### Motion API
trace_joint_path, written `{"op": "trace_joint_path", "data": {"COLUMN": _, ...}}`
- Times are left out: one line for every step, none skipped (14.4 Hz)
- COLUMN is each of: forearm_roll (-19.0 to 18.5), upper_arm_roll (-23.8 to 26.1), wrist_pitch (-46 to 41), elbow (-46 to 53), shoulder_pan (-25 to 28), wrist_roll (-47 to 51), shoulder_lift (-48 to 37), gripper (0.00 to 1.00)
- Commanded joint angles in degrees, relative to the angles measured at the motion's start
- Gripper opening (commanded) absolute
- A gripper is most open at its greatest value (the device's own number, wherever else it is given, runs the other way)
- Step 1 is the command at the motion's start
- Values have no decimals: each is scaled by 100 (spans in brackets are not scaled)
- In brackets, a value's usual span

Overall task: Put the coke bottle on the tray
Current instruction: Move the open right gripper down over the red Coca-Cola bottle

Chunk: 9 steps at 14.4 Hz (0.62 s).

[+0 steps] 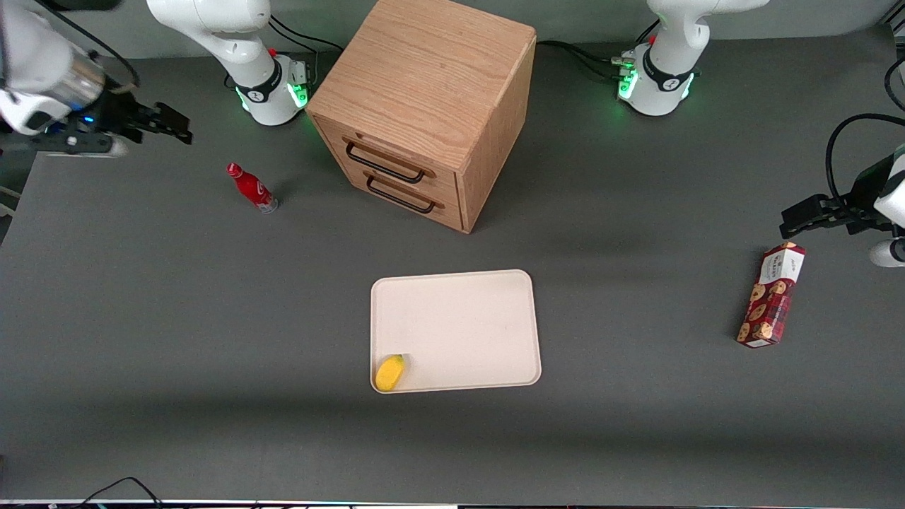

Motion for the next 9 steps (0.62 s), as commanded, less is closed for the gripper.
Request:
{"op": "trace_joint_path", "data": {"forearm_roll": 161, "upper_arm_roll": 78, "wrist_pitch": 1459, "elbow": -1843, "shoulder_pan": -143, "wrist_roll": -134, "shoulder_lift": -503, "gripper": 100}}
{"op": "trace_joint_path", "data": {"forearm_roll": 161, "upper_arm_roll": 105, "wrist_pitch": 1925, "elbow": -2177, "shoulder_pan": -143, "wrist_roll": -125, "shoulder_lift": -442, "gripper": 100}}
{"op": "trace_joint_path", "data": {"forearm_roll": 161, "upper_arm_roll": 105, "wrist_pitch": 2286, "elbow": -2485, "shoulder_pan": -143, "wrist_roll": -125, "shoulder_lift": -424, "gripper": 100}}
{"op": "trace_joint_path", "data": {"forearm_roll": 161, "upper_arm_roll": 114, "wrist_pitch": 2716, "elbow": -2810, "shoulder_pan": -143, "wrist_roll": -125, "shoulder_lift": -424, "gripper": 100}}
{"op": "trace_joint_path", "data": {"forearm_roll": 161, "upper_arm_roll": 122, "wrist_pitch": 3095, "elbow": -3031, "shoulder_pan": -134, "wrist_roll": -90, "shoulder_lift": -345, "gripper": 100}}
{"op": "trace_joint_path", "data": {"forearm_roll": 161, "upper_arm_roll": 131, "wrist_pitch": 3255, "elbow": -3068, "shoulder_pan": -126, "wrist_roll": -64, "shoulder_lift": -170, "gripper": 100}}
{"op": "trace_joint_path", "data": {"forearm_roll": 161, "upper_arm_roll": 131, "wrist_pitch": 3283, "elbow": -3060, "shoulder_pan": -126, "wrist_roll": -72, "shoulder_lift": -134, "gripper": 100}}
{"op": "trace_joint_path", "data": {"forearm_roll": 161, "upper_arm_roll": 131, "wrist_pitch": 3266, "elbow": -3051, "shoulder_pan": -117, "wrist_roll": -64, "shoulder_lift": -134, "gripper": 100}}
{"op": "trace_joint_path", "data": {"forearm_roll": 161, "upper_arm_roll": 157, "wrist_pitch": 3266, "elbow": -3051, "shoulder_pan": -108, "wrist_roll": -63, "shoulder_lift": -134, "gripper": 94}}
